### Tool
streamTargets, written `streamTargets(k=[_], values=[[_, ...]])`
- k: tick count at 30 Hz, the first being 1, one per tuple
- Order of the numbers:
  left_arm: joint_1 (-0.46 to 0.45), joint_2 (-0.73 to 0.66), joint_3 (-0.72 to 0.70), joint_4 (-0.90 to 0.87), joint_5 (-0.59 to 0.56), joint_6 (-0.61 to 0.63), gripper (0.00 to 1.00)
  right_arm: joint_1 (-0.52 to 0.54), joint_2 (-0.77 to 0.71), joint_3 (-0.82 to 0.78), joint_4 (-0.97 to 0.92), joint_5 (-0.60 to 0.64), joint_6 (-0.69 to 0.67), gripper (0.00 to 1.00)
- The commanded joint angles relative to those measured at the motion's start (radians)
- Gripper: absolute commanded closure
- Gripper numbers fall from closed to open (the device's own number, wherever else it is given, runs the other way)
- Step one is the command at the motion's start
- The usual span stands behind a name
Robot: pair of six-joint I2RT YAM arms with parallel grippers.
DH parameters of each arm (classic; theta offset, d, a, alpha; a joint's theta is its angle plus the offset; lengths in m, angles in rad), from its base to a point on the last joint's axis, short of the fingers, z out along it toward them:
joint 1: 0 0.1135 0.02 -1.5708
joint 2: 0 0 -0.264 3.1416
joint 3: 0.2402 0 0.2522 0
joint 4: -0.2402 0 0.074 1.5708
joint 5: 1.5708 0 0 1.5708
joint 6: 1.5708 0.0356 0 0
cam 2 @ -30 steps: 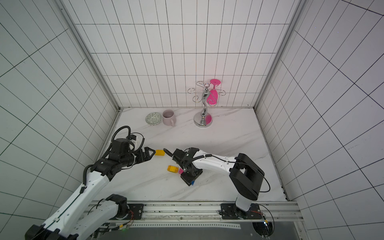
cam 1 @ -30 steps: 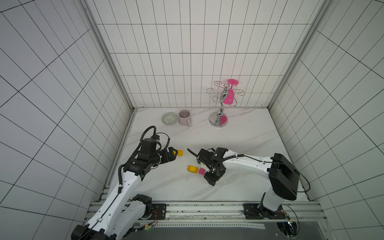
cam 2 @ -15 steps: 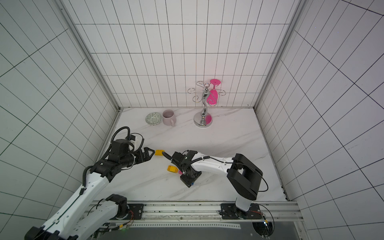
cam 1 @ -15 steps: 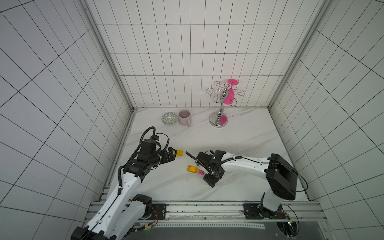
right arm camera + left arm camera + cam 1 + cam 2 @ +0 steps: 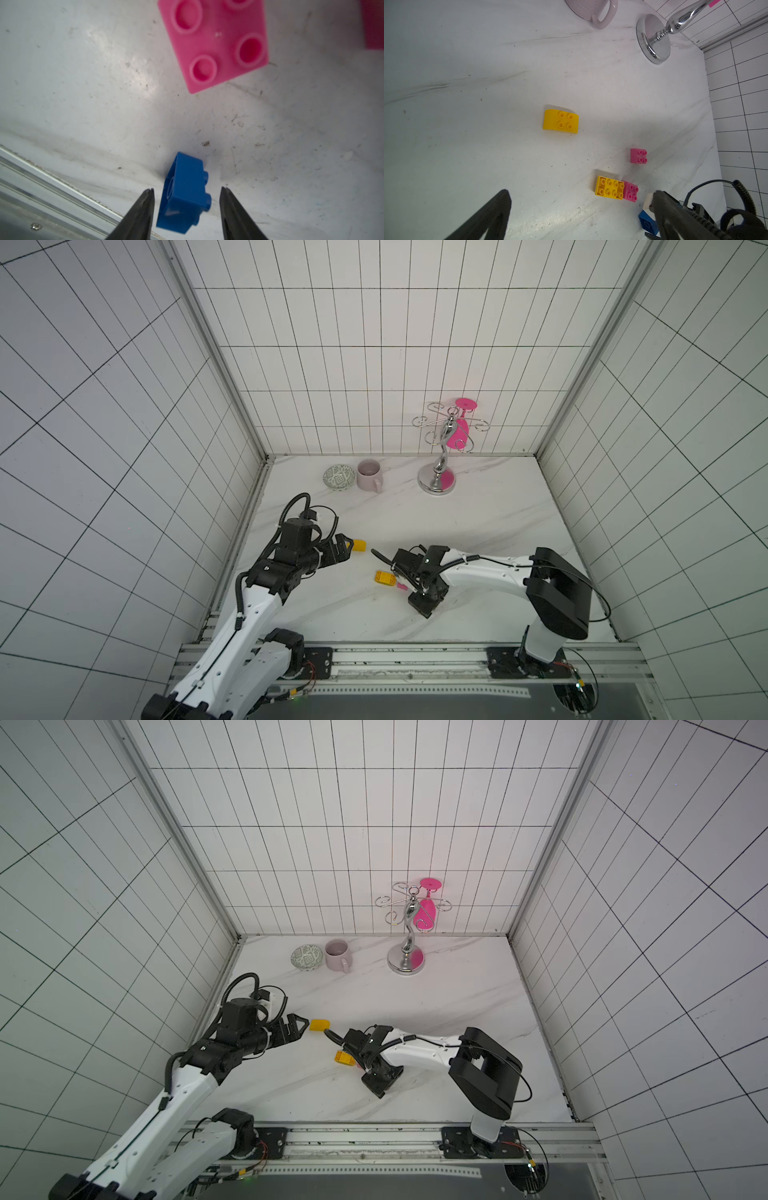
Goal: Assemble the letter s with lego
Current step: Adjust the lego brick at the center of the board.
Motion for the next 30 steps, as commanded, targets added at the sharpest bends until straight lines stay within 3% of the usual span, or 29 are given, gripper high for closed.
streamTargets(k=[1,5,13,18,21,25,30], values=[[0.004,-0.007,-0.011,0.021,-0.013,-0.002,0.01,0.006,0.011,-0.014,-0.007,0.038,0.001,0.46],[0.004,-0.005,-0.012,0.024,-0.015,-0.001,0.01,0.006,0.006,-0.002,-0.004,0.049,0.010,0.50],[0.004,0.017,-0.010,0.026,-0.005,0.005,0.01,0.027,-0.007,0.066,-0.028,0.118,0.066,0.76],[0.004,0.006,-0.009,0.022,-0.004,0.002,0.01,0.051,0.068,0.139,-0.174,0.434,0.127,0.82],[0.004,-0.001,-0.005,0.015,-0.011,-0.001,0.01,0.059,0.156,0.160,-0.247,0.617,0.175,0.82],[0.003,0.001,0.007,-0.005,-0.028,-0.006,0.01,0.076,0.278,0.175,-0.304,0.720,0.253,0.81],[0.002,-0.001,0.013,-0.017,-0.040,-0.010,0.01,0.144,0.272,0.197,-0.298,0.689,0.298,0.54]])
